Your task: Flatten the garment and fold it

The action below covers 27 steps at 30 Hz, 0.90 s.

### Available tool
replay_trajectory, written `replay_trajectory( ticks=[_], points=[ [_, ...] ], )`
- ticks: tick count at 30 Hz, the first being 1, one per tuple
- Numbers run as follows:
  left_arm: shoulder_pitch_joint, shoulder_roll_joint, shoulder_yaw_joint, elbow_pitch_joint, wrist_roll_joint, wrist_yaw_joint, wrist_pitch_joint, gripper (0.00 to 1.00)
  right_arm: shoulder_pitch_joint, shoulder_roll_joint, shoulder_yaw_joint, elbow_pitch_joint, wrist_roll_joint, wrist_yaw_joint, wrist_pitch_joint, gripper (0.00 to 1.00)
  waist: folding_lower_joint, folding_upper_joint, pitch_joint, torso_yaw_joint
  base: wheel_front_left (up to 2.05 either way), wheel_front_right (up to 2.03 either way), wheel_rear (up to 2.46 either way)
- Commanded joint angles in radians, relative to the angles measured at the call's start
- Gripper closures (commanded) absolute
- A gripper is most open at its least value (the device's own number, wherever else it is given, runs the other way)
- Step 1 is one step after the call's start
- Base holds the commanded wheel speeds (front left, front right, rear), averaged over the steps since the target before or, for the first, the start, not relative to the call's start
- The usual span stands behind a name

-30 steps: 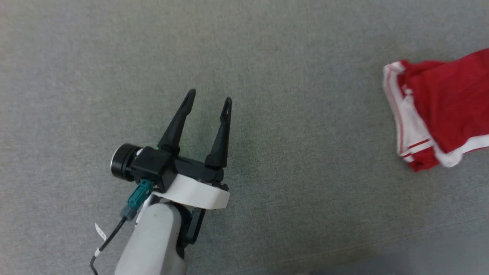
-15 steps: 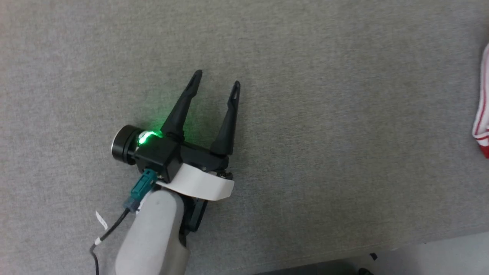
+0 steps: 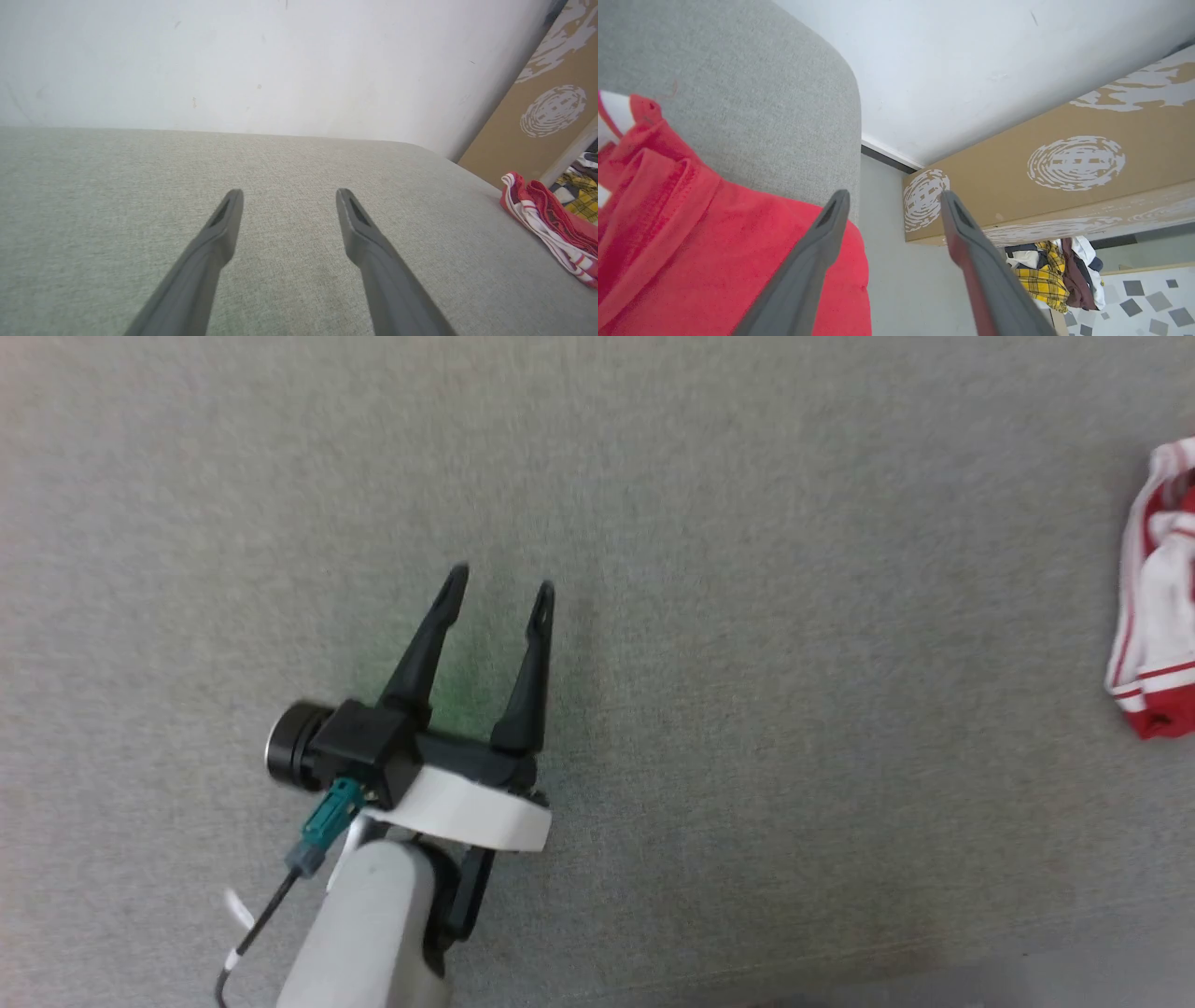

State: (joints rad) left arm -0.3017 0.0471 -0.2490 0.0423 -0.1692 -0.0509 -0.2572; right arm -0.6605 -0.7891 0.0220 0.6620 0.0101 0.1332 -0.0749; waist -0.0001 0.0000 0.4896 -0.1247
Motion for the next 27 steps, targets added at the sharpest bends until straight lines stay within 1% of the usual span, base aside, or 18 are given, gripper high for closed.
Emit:
replay_trajectory(
  ticks=[1,6,9,12,14,21,27],
  points=[
    [0.027,0.003,0.014,0.002,-0.009,0.009,-0.005,0.00,-0.021,0.018,0.012,-0.034,0.029,-0.002,-0.010,0.00,0.0001,0.0000,-0.143,-0.005,0.00,0.00,0.00],
    [0.091,0.003,0.062,0.007,-0.039,0.026,-0.005,0.00,-0.015,0.077,0.031,-0.144,0.116,-0.002,-0.008,0.00,0.0001,0.0000,-0.262,0.010,0.00,0.00,0.00],
    [0.124,0.003,0.095,0.007,-0.040,0.036,-0.005,0.00,0.003,0.126,0.016,-0.222,0.168,-0.002,-0.006,0.00,0.0001,0.0000,-0.316,0.024,0.00,0.00,0.00],
    [0.155,0.003,0.124,0.008,-0.036,0.040,-0.005,0.00,0.043,0.177,-0.007,-0.306,0.188,-0.002,-0.006,0.00,0.0001,0.0000,-0.357,0.040,0.00,0.00,0.00],
    [0.177,0.005,0.139,0.009,-0.026,0.042,-0.005,0.00,0.080,0.214,-0.025,-0.358,0.179,-0.002,-0.006,0.00,0.0001,0.0000,-0.378,0.050,0.00,0.00,0.00],
    [0.243,0.007,0.180,0.008,-0.001,0.053,-0.005,0.00,0.237,0.411,-0.108,-0.537,0.178,-0.002,-0.012,0.00,0.0001,0.0000,-0.424,0.083,0.00,0.00,0.00],
    [0.273,0.005,0.188,0.009,0.011,0.062,-0.005,0.00,0.418,0.550,-0.106,-0.653,0.137,-0.002,-0.044,0.00,0.0001,0.0000,-0.446,0.117,0.00,0.00,0.00]
  ],
)
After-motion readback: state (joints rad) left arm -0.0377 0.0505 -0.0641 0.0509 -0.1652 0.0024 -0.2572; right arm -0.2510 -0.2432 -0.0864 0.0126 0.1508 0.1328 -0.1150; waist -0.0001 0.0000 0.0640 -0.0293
